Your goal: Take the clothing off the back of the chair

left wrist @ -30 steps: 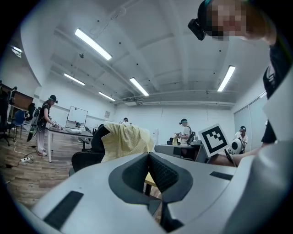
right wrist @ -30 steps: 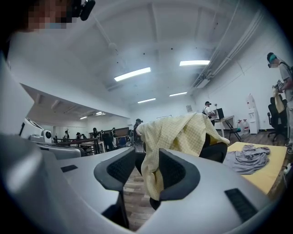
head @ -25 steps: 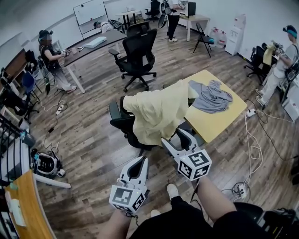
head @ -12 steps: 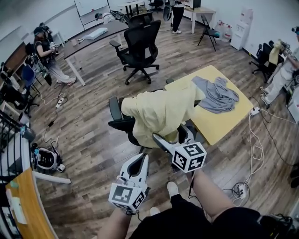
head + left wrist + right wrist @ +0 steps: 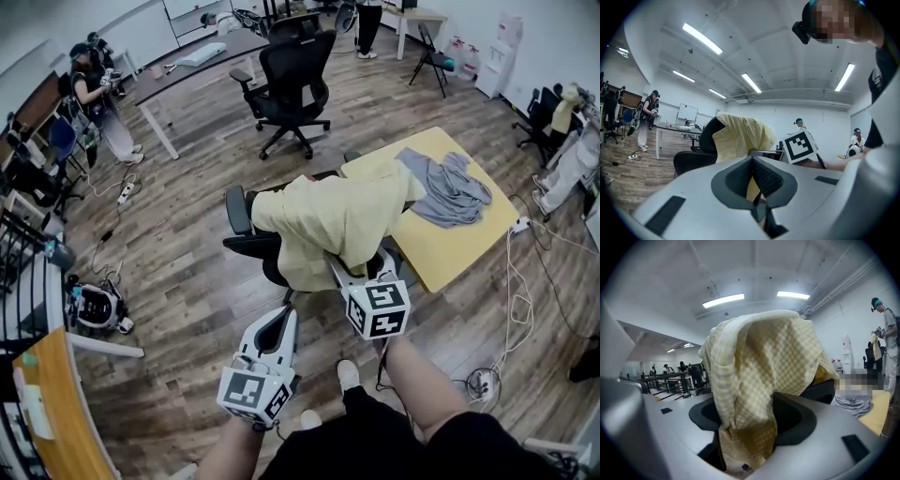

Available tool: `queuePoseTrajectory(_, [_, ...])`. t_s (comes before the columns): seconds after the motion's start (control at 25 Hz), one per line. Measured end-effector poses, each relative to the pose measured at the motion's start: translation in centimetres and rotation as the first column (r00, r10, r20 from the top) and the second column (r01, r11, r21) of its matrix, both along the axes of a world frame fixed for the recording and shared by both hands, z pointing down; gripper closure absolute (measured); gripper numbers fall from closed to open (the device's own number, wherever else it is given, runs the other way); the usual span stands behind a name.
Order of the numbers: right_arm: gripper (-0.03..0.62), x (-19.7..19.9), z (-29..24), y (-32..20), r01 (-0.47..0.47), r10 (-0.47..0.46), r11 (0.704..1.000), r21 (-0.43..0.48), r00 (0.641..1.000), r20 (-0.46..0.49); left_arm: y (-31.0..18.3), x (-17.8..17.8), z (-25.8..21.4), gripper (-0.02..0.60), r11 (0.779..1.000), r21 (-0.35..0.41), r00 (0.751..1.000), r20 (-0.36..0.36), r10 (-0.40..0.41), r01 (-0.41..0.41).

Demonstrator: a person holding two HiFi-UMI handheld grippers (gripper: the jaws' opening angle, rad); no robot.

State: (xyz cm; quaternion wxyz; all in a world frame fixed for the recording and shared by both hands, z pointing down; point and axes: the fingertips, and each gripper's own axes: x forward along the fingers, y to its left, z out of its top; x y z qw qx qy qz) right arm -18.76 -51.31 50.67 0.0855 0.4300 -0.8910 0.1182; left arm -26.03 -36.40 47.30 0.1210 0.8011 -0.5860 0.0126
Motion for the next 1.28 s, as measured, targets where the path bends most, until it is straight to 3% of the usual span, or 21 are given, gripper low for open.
queuePoseTrajectory(0.12, [0.318, 0.2, -0.3, 0.6, 0.004, -0.003, 1.000, 0.023, 1.000, -0.021, 0.4, 0.0, -0.3, 0.566, 1.000, 0.003, 1.000, -0.004, -0.004, 0.004])
queuePoseTrajectory(0.24, [0.480, -0.1, -1.3, 2.0, 0.028, -0.021, 0.996, 0.089, 0.997, -0.070, 1.0, 0.1, -0.5, 0.566, 1.000, 0.006, 1.000, 0.000, -0.004, 0.004])
queuePoseTrajectory(0.32, [0.519, -0.2, -1.8, 2.7, 0.037, -0.026, 0.993, 0.116, 0.995, -0.095, 1.6, 0.1, -0.8, 0.566, 1.000, 0.009, 1.000, 0.003, -0.007, 0.007])
queuePoseTrajectory(0.72, [0.542, 1.5, -3.9, 6.5, 0.075, -0.077, 0.995, 0.064, 0.997, 0.024, 6.3, 1.3, -2.4, 0.566, 0.999, 0.048, 1.000, 0.015, -0.003, 0.002])
queuePoseTrajectory(1.04, [0.545, 3.0, -8.1, 9.8, 0.100, -0.112, 0.992, 0.081, 0.980, 0.163, 10.5, 1.1, -3.8, 0.566, 0.997, 0.082, 1.000, 0.020, -0.010, 0.008])
queuePoseTrajectory(1.28, [0.546, 3.4, -11.3, 13.0, 0.121, -0.142, 0.985, 0.120, 0.971, 0.192, 13.4, 0.8, -5.3, 0.566, 0.994, 0.111, 1.000, 0.017, -0.006, 0.004])
